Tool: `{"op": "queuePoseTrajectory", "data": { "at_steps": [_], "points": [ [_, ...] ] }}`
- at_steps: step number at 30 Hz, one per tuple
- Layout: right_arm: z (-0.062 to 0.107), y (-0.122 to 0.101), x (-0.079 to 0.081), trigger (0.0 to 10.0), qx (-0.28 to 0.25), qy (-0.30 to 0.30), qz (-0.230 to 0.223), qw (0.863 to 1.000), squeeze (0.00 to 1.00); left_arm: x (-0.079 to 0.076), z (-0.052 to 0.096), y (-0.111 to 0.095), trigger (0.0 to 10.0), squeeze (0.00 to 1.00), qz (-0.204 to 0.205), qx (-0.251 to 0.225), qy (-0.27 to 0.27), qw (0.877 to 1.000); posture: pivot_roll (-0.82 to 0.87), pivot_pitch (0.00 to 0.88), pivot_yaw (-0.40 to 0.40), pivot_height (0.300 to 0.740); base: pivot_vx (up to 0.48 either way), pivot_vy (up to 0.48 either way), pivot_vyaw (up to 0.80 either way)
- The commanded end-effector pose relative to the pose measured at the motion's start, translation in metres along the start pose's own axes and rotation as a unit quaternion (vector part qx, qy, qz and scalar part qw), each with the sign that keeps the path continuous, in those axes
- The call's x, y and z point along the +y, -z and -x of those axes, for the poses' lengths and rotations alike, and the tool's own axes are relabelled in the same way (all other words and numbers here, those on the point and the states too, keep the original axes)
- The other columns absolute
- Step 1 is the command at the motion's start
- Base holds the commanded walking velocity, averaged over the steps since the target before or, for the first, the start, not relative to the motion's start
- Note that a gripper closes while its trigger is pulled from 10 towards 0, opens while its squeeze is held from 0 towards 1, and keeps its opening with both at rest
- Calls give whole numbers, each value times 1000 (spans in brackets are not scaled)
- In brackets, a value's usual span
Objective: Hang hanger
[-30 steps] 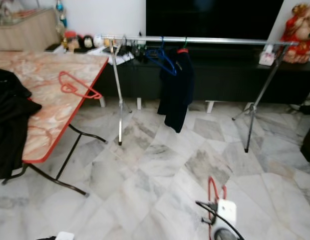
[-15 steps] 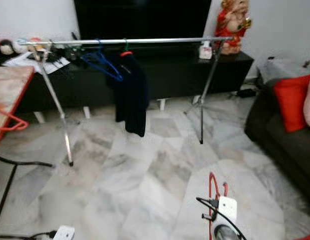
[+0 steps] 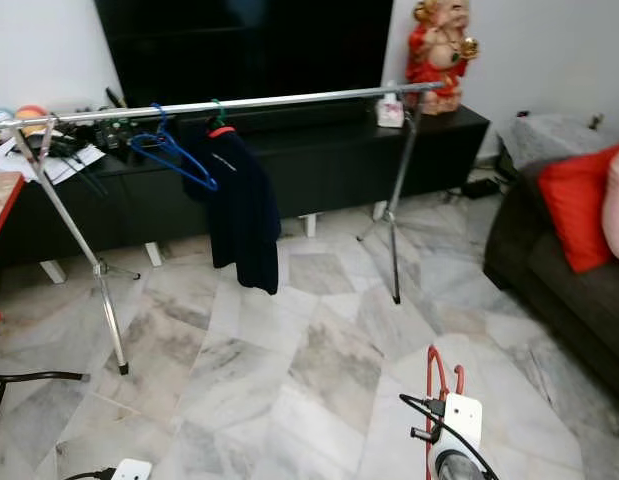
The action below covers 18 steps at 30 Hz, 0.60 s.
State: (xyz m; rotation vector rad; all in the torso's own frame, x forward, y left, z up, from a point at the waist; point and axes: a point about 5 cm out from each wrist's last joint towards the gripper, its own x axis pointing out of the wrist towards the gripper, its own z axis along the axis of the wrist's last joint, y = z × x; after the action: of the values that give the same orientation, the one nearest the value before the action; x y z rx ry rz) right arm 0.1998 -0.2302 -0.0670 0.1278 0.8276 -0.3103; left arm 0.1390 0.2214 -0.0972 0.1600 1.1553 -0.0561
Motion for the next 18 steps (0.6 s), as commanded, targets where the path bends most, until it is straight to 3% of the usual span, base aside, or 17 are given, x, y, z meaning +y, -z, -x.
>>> {"op": "queuePoseTrajectory", "data": {
  "at_steps": [1, 18],
  "points": [
    [-1, -6, 5, 10000, -10, -8, -2, 1000, 0, 1, 0, 2, 10000, 0, -1, 8, -2, 1000, -35, 0, -55, 740, 401, 0, 0],
    [-2, -9, 6, 10000, -15, -9, -6, 1000, 0, 5, 1, 6, 10000, 0, 0, 14, -3, 1000, -34, 0, -59, 740, 401, 0, 0]
  ]
}}
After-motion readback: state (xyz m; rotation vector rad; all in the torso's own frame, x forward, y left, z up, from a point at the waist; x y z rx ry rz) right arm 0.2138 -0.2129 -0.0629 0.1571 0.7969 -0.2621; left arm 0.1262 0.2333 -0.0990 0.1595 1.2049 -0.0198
